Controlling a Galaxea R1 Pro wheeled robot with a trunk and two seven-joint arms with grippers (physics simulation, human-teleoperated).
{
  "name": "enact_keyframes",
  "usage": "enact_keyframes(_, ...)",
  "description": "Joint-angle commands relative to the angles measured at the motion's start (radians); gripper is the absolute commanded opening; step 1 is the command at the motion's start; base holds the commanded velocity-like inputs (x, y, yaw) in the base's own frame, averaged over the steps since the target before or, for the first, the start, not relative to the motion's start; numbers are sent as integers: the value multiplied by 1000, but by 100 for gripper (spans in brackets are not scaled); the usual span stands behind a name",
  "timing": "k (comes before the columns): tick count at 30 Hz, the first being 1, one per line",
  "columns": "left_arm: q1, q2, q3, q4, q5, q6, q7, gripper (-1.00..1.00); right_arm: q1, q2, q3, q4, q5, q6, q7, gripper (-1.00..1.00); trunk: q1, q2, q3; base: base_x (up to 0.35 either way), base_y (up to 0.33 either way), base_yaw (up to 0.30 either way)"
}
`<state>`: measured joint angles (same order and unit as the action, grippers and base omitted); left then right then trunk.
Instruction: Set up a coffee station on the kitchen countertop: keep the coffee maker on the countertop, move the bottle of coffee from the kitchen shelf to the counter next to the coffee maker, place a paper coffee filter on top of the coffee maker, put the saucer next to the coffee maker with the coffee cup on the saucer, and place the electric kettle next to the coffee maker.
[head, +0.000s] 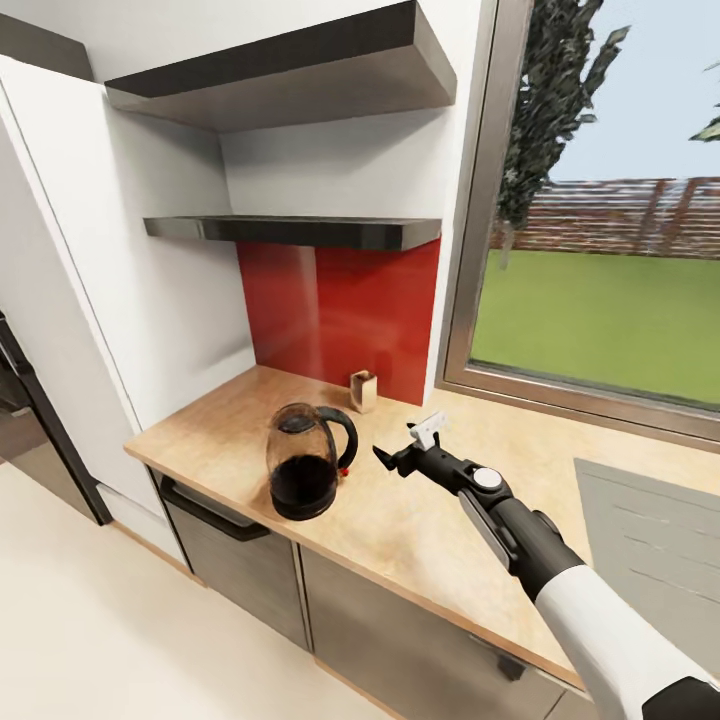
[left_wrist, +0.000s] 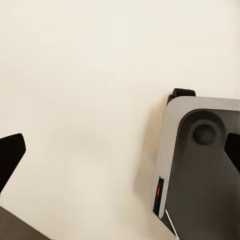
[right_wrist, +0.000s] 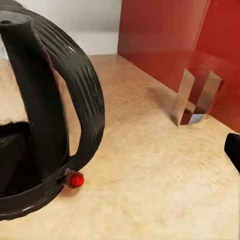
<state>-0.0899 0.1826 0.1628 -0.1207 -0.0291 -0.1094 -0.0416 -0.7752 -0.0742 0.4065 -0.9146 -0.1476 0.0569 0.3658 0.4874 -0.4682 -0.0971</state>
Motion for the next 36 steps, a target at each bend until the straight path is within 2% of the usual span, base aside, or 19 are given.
enact_keyframes(1, -1, 0, 7, 1, -3, -3, -4, 100, -1, -1, 3, -1, -10, 6, 1, 100, 1, -2, -2, 205, 0, 0)
enact_keyframes(16, -1, 0, 7, 1, -2, -5, -1, 100, -1, 5, 3, 1, -10, 6, 1, 100, 1, -2, -2, 75, 50, 0)
enact_keyframes(23, -1, 0, 7, 1, -2, -5, -1, 100, -1, 7, 3, 47, -13, 5, 1, 100, 1, -2, -2, 77, 57, 0)
enact_keyframes(36, -1, 1, 10, 1, -2, -3, 2, 100, -1, 12, 3, 51, -15, 4, 1, 100, 1, -2, -2, 7, 33, 0)
